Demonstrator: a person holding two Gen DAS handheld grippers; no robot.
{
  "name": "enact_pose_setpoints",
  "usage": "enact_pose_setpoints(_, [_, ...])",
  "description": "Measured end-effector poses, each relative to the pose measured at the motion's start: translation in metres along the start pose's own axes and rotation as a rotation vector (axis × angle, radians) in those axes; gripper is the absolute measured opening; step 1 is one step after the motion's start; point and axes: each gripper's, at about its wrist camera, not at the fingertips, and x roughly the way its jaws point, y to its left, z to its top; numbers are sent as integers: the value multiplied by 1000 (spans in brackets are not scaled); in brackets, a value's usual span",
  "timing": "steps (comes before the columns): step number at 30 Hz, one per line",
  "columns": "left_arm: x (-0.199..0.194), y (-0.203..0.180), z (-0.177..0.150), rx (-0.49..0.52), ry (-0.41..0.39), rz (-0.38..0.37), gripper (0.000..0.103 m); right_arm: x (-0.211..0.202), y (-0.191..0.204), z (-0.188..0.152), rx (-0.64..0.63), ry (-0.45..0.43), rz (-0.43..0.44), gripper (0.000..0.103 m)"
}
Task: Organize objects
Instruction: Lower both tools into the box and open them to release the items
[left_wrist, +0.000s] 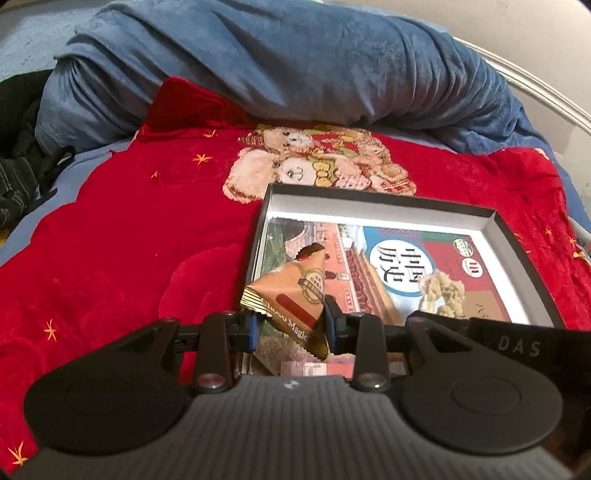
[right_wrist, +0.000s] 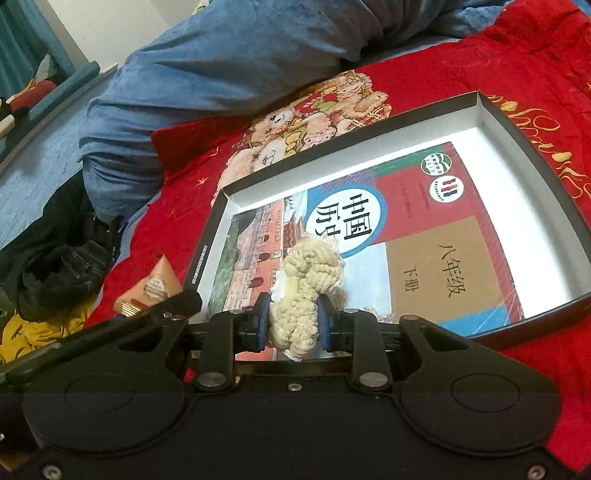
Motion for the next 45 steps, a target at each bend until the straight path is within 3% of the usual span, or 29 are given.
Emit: enact_pose_setpoints(45, [21, 2, -10, -23, 70, 27, 40, 6, 2, 1, -16, 72, 15, 26])
